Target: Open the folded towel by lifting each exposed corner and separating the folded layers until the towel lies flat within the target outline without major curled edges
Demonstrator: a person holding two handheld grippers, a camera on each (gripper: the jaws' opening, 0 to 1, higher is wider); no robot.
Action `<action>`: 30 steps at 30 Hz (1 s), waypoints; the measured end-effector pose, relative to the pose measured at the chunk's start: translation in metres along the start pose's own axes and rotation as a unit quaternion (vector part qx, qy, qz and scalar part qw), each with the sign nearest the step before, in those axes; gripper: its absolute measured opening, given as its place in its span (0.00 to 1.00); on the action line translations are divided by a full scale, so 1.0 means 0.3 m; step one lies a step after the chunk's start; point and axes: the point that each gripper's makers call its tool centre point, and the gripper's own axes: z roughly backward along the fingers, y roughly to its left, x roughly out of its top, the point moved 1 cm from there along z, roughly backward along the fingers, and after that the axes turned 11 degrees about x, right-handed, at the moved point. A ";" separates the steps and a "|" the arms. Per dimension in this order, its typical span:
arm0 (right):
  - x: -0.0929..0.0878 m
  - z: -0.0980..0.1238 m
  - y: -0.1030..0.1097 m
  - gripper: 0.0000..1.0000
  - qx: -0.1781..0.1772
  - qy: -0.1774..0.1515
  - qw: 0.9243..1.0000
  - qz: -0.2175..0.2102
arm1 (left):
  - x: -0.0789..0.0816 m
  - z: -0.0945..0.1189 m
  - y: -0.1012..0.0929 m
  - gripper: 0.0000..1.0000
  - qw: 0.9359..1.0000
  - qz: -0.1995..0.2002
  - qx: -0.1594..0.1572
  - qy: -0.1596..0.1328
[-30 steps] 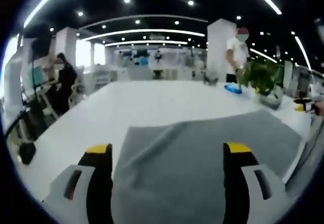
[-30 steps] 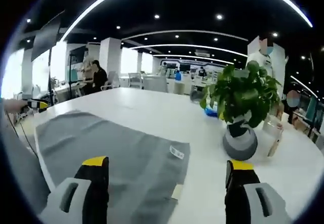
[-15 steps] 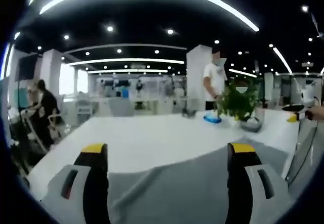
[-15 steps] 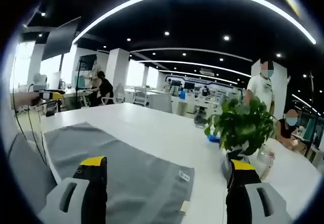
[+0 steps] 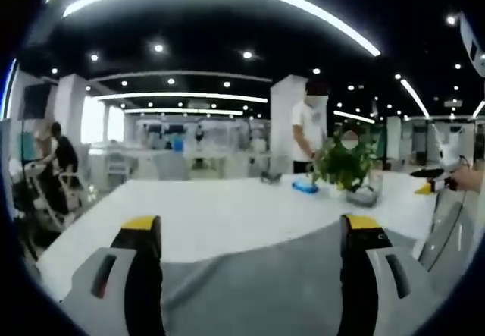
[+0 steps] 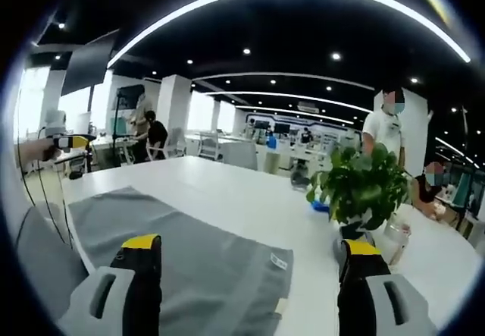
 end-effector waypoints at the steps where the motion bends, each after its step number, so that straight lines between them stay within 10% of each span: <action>1: -0.001 -0.007 0.002 0.98 0.002 0.003 1.000 0.002 | -0.002 0.000 -0.003 0.99 1.000 -0.004 -0.001 0.002; 30: -0.100 -0.019 -0.048 0.95 0.002 0.035 0.999 -0.012 | -0.039 -0.005 -0.053 0.99 1.000 -0.011 -0.008 0.025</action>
